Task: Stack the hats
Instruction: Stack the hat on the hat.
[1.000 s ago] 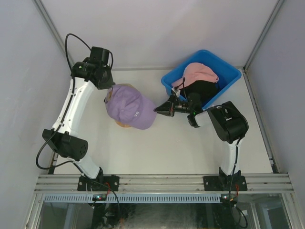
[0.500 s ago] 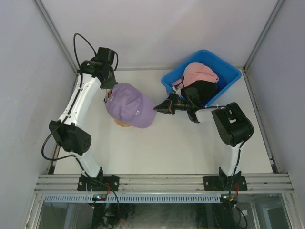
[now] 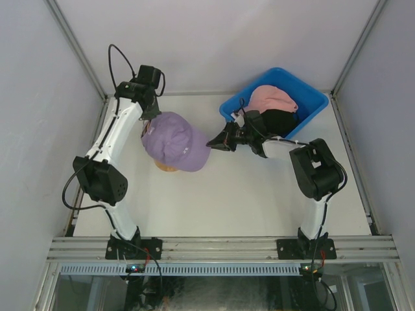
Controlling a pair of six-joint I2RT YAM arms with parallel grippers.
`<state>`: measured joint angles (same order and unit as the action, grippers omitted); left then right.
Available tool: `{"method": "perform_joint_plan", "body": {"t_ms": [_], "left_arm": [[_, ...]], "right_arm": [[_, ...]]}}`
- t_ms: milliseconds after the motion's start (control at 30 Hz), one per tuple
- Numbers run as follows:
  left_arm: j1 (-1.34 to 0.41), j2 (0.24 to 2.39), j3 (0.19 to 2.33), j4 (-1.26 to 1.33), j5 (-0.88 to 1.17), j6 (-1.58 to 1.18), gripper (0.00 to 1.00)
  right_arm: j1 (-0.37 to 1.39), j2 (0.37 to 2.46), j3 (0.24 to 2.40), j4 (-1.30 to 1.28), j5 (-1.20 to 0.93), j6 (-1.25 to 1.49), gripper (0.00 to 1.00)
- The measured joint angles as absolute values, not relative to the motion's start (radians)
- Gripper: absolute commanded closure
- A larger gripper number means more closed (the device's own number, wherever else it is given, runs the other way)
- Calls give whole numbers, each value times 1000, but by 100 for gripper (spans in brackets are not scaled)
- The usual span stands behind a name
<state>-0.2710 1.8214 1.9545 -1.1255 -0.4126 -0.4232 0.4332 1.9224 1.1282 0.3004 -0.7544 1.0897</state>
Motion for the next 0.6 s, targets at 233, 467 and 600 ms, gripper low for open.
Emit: {"method": "perform_joint_plan", "body": {"t_ms": [233,467,600], "left_arm": [[-271,1845,1953,-1107,-445,-395,100],[-268,1853,1930,-1071,-455,-376,100],[-263,1853,1910,-1042,-458,-373,100]], "right_arm": [[447,1937,1199,183,-718,1026,100],[449,1951,1227,133,-690,974,100],[454,1959,1256,94,-667,940,100]]}}
